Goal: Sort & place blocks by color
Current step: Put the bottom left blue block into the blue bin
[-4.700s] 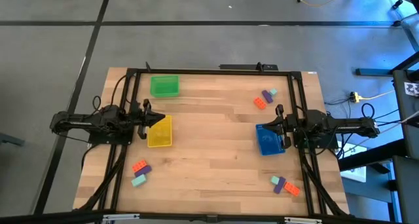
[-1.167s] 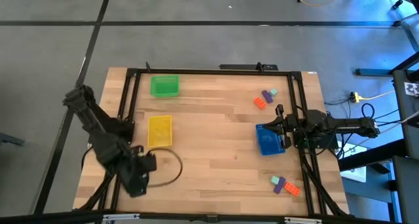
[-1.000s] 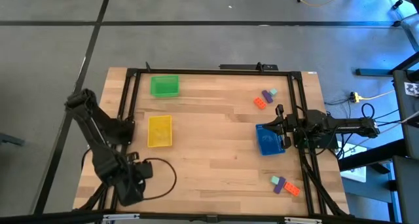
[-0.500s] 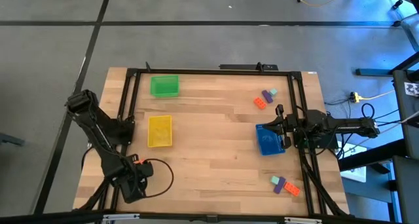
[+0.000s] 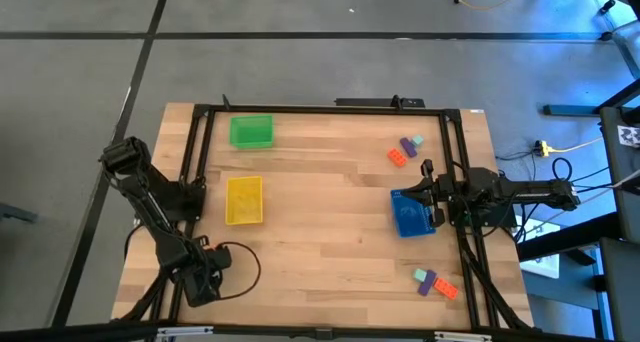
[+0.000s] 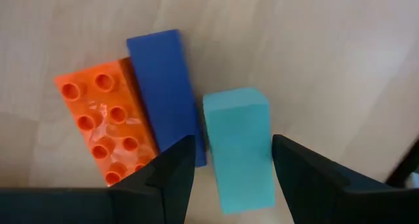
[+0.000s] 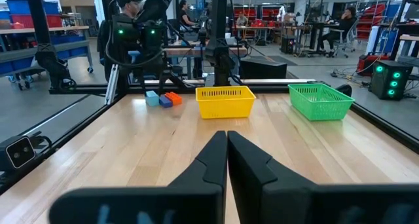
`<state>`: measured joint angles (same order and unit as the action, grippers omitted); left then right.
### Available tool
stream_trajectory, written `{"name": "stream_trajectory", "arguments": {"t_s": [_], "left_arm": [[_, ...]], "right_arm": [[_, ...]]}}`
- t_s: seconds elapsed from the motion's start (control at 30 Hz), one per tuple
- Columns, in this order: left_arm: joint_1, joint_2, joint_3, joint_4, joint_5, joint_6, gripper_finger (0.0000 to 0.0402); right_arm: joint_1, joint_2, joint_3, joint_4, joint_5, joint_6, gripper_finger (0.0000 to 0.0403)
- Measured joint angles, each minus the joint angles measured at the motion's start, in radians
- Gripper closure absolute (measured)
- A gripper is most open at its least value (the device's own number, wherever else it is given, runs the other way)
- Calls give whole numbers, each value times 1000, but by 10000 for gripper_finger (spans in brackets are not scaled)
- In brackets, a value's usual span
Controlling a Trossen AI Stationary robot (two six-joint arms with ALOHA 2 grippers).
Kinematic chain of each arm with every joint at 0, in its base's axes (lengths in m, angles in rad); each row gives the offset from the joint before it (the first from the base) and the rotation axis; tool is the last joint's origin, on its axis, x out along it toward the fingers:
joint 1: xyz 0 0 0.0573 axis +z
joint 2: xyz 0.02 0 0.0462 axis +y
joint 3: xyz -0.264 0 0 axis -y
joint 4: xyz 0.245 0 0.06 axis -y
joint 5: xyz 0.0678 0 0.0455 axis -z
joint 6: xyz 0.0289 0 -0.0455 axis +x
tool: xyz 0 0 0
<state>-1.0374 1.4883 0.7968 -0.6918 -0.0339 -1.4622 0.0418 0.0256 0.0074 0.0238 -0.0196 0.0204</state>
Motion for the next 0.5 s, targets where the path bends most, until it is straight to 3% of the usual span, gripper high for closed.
{"name": "stream_trajectory", "arguments": {"t_s": [0.33, 0.5], "left_arm": [[0, 0, -45, 122, 20, 27, 210], [0, 0, -44, 122, 33, 30, 240]], "right_arm": [[0, 0, 0, 0, 0, 0, 386], [0, 0, 0, 0, 0, 0, 386]]}}
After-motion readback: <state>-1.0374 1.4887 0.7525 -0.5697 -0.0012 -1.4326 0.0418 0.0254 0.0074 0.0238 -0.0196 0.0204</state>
